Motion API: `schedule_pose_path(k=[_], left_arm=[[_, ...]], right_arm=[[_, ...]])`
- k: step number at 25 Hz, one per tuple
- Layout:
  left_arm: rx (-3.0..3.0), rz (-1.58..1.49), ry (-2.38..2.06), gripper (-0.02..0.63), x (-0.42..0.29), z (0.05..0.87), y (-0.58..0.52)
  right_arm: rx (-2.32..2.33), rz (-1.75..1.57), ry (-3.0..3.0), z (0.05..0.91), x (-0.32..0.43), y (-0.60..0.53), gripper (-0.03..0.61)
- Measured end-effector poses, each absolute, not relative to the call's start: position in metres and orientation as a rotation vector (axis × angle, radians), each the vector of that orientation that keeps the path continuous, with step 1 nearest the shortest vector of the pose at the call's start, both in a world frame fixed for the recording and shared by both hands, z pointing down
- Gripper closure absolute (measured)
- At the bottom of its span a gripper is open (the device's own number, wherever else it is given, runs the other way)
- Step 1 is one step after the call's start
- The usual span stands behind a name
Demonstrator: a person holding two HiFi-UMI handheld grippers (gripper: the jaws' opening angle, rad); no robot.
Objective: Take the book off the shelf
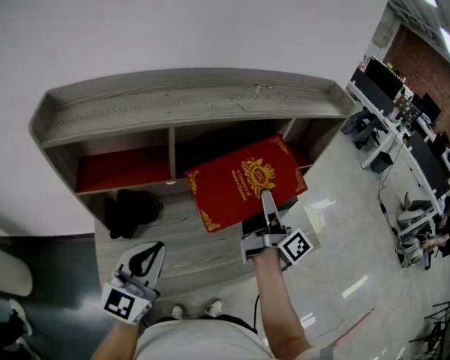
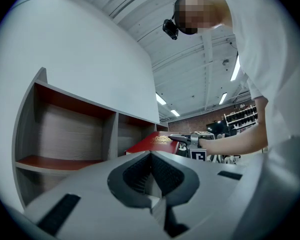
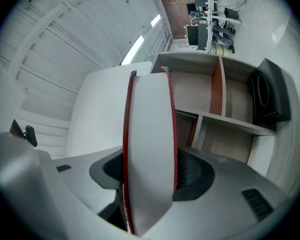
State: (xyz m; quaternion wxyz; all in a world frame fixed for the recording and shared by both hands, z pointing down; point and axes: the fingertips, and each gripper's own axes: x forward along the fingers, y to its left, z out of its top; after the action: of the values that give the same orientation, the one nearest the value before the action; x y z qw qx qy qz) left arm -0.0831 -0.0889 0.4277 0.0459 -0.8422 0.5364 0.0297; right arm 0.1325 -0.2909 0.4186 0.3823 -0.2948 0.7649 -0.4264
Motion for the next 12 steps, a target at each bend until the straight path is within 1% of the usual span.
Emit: schedule_pose_path(k=[5, 12], left_arm=[[-2.561, 0.086, 1.643, 0.597, -0.093, 0.431, -0.099], [-2.546, 0.069, 1.648, 0.597, -0.080, 0.426, -0.092]], right_arm=[[-0.770, -1.062, 1.934, 0.418, 0.142, -0.287, 0.327], [-0.845, -0.946, 1.934, 0.398, 0.195, -0.263, 0.325]])
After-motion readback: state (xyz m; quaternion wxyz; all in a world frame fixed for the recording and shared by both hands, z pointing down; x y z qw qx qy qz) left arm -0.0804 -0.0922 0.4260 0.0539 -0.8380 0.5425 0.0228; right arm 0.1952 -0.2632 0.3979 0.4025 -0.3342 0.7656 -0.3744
